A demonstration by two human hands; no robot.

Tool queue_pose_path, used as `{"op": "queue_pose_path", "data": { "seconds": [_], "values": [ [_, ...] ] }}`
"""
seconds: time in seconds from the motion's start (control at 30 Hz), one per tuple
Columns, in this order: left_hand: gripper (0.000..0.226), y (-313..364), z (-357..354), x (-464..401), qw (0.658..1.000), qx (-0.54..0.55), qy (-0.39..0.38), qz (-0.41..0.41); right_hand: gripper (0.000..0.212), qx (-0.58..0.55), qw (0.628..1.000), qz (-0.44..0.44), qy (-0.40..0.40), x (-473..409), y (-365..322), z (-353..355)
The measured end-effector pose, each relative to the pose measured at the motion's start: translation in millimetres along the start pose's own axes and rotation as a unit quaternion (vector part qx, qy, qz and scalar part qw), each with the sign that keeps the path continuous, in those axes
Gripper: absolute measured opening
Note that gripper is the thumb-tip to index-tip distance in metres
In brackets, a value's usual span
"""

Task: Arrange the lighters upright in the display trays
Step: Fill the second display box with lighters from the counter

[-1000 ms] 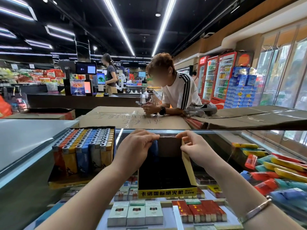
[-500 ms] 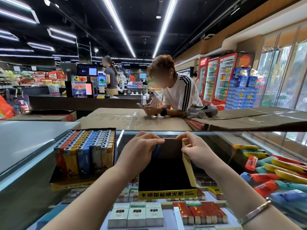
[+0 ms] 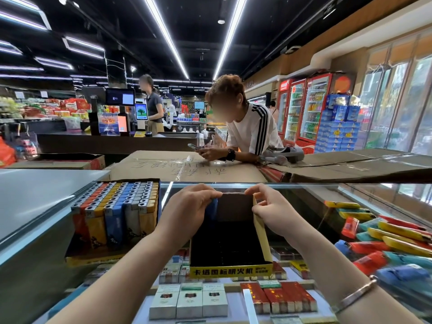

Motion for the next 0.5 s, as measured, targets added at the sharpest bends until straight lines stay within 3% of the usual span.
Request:
{"op": "queue_pose_path", "data": {
  "seconds": [0.5],
  "values": [
    [0.029,1.3,2.2,-1.2,1.000,-0.008,0.004,0.008,0.033,-0.014,1.000,-0.001,-0.006,1.1,-1.4,0.3]
  ]
}}
Point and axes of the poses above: each hand's wrist, its own x-axis away from the middle knuckle, its own z-axis out of the back of the hand, y = z × x, the point moved 8 cm from there along -x, towards the middle knuckle, and after that the axes turned 14 degrees about x, right-handed, at the moved point
